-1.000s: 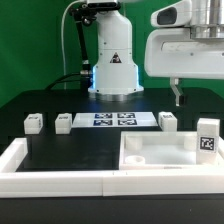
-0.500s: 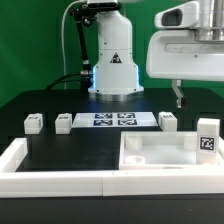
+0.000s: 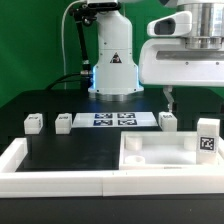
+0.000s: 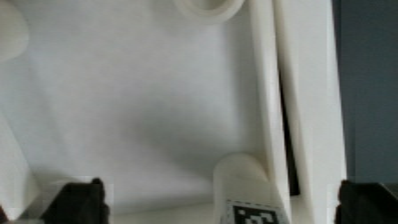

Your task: Assemble square table

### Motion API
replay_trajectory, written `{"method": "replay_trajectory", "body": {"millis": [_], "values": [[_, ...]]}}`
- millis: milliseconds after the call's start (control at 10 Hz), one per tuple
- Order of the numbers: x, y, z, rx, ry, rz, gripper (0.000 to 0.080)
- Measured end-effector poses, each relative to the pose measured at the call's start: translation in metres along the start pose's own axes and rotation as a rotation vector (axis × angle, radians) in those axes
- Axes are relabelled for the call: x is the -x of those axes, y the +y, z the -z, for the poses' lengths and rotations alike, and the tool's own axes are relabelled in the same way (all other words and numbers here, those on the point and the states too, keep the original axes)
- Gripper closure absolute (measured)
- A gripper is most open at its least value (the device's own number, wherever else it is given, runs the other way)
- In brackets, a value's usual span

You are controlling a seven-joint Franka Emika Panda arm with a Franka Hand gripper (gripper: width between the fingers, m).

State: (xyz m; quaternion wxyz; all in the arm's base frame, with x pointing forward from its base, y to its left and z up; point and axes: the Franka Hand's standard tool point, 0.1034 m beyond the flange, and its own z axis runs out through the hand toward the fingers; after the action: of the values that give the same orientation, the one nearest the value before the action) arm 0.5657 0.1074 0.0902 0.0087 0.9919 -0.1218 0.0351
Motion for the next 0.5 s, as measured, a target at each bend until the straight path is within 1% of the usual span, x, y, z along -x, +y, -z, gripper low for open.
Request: {"method": "replay_trajectory", "body": {"millis": [200,300,400,500], "values": [[0.006,0.008,-0.005,0.028,-0.095,0.088,0.0150],[0.011,0.008,-0.007,0.045,-0.141,0.109,0.0150],[0.017,0.013,-0.008,0.060,-0.211,0.153,0.0150],[0.020,0.021,-0.011,0.076,-0.277,0.165,0.0150]]}}
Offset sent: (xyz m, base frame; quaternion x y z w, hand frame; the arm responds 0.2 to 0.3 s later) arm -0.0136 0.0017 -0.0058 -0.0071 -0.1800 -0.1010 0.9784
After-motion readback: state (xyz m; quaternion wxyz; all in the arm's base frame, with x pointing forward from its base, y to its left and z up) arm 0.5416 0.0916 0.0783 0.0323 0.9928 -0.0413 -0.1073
